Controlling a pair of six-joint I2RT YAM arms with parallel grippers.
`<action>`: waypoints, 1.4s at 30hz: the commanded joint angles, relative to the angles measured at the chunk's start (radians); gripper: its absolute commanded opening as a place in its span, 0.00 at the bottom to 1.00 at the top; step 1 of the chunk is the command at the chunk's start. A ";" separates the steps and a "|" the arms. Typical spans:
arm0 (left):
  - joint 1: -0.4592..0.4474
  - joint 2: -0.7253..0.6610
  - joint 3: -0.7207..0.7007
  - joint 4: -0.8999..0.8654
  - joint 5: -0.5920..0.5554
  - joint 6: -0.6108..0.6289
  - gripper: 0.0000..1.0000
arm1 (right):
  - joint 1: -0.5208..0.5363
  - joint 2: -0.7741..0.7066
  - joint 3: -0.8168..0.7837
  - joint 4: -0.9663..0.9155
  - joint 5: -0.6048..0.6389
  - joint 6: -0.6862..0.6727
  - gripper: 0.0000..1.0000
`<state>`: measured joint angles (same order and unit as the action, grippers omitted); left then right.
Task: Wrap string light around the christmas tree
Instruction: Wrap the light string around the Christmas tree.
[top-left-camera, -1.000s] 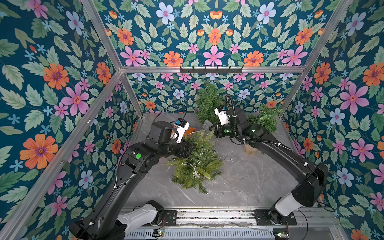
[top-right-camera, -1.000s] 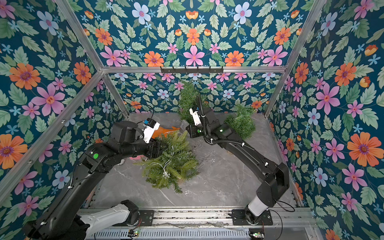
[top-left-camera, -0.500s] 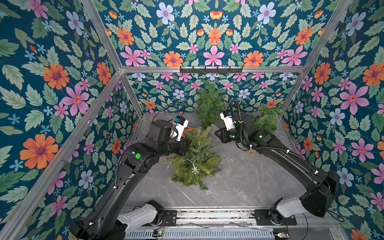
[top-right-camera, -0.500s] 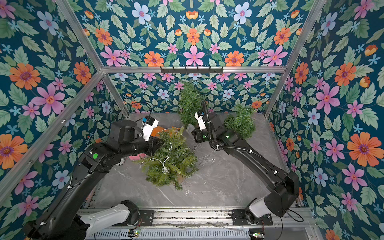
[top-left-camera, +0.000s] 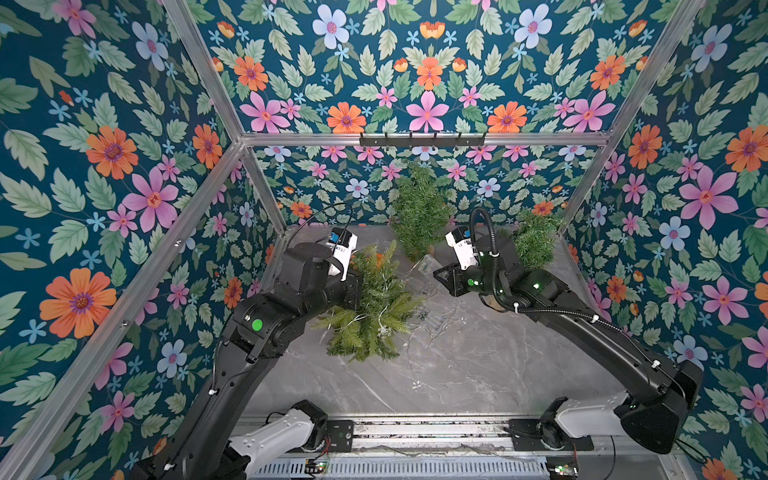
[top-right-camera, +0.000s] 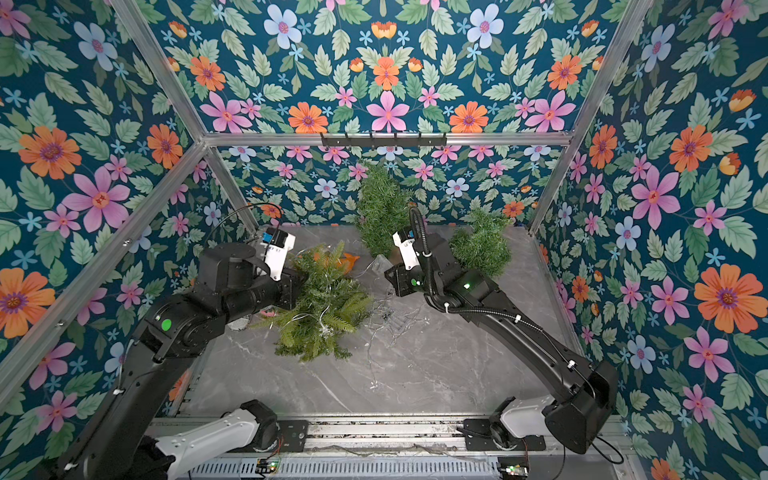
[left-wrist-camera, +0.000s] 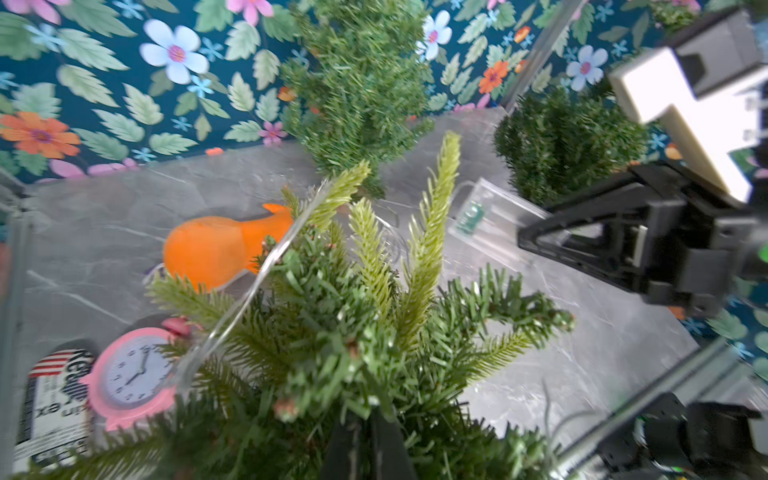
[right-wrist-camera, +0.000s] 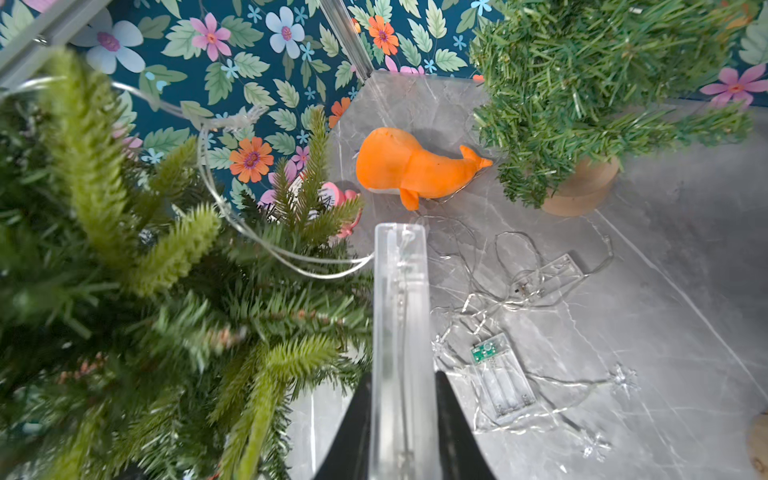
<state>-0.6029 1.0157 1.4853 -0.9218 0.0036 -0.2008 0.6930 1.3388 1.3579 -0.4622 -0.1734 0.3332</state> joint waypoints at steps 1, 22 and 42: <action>0.001 -0.021 -0.028 0.134 -0.096 0.000 0.00 | 0.007 -0.021 -0.013 0.023 -0.022 0.019 0.00; 0.000 -0.048 -0.148 0.287 -0.266 -0.038 0.00 | 0.126 -0.095 -0.019 -0.099 0.036 0.034 0.00; 0.002 -0.062 -0.218 0.391 -0.294 -0.108 0.00 | 0.238 -0.142 -0.118 -0.024 0.134 0.114 0.00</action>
<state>-0.6022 0.9539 1.2667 -0.6243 -0.2932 -0.2943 0.9283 1.2144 1.2354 -0.5232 -0.1070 0.4377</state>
